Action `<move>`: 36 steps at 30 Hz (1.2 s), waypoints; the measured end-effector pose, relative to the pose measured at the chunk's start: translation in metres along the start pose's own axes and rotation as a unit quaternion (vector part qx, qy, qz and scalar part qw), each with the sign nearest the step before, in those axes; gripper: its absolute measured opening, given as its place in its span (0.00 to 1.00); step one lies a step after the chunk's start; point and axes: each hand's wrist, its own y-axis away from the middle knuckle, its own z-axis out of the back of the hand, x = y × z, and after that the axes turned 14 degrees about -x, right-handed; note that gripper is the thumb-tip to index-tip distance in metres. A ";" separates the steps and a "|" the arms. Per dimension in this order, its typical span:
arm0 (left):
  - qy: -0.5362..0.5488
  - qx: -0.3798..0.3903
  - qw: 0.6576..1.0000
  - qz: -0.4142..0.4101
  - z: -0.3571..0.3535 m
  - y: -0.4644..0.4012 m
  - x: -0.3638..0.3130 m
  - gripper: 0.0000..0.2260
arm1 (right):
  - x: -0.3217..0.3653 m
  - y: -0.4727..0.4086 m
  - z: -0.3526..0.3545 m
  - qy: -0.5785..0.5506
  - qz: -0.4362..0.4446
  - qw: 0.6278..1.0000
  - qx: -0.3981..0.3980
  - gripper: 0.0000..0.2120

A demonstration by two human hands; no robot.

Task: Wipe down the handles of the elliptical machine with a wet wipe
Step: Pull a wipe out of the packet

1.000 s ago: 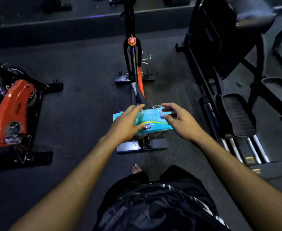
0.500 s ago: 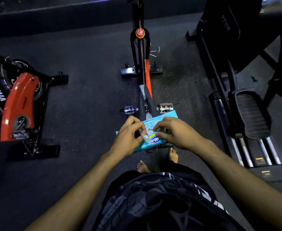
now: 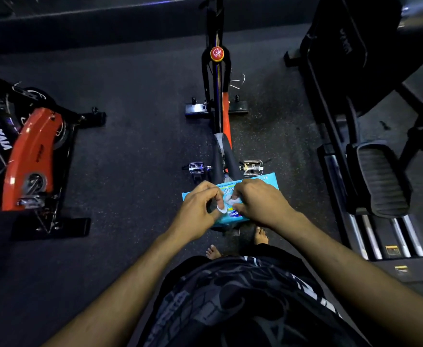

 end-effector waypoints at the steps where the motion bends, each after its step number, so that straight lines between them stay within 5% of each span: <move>1: 0.002 -0.001 1.000 0.000 0.000 0.000 0.000 0.11 | -0.002 -0.002 0.000 -0.022 -0.010 1.000 -0.006 0.08; 8: 0.020 0.005 1.000 0.007 0.007 -0.006 0.001 0.08 | -0.010 0.000 0.000 -0.211 -0.067 0.972 -0.081 0.07; 11: 0.037 0.011 0.999 0.028 0.006 -0.006 -0.002 0.11 | -0.012 0.002 0.002 -0.183 -0.061 0.977 -0.090 0.03; 14: 0.006 0.008 1.000 0.000 0.007 -0.007 -0.004 0.06 | -0.008 0.003 0.001 -0.070 -0.048 0.995 -0.050 0.15; 16: -0.004 0.011 1.000 -0.005 0.008 -0.008 -0.004 0.07 | -0.003 0.000 -0.002 -0.028 -0.016 0.998 -0.052 0.14; 22: -0.009 0.023 1.000 0.008 0.008 -0.011 -0.005 0.07 | -0.006 -0.005 -0.010 -0.134 -0.019 0.989 -0.055 0.04; 25: -0.019 0.032 0.999 0.006 0.010 -0.012 -0.005 0.06 | -0.012 -0.004 -0.007 -0.278 -0.079 0.954 -0.074 0.04; 29: -0.052 0.044 0.998 -0.003 0.009 -0.013 -0.002 0.08 | -0.017 -0.004 0.005 -0.496 -0.167 0.844 -0.115 0.06; 32: -0.047 0.062 0.997 0.018 0.012 -0.017 -0.009 0.13 | -0.018 -0.003 0.020 -0.562 -0.178 0.796 -0.136 0.05; 36: -0.026 -0.036 0.999 0.018 0.024 -0.029 -0.039 0.20 | -0.012 0.002 0.049 -0.619 -0.152 0.755 -0.155 0.14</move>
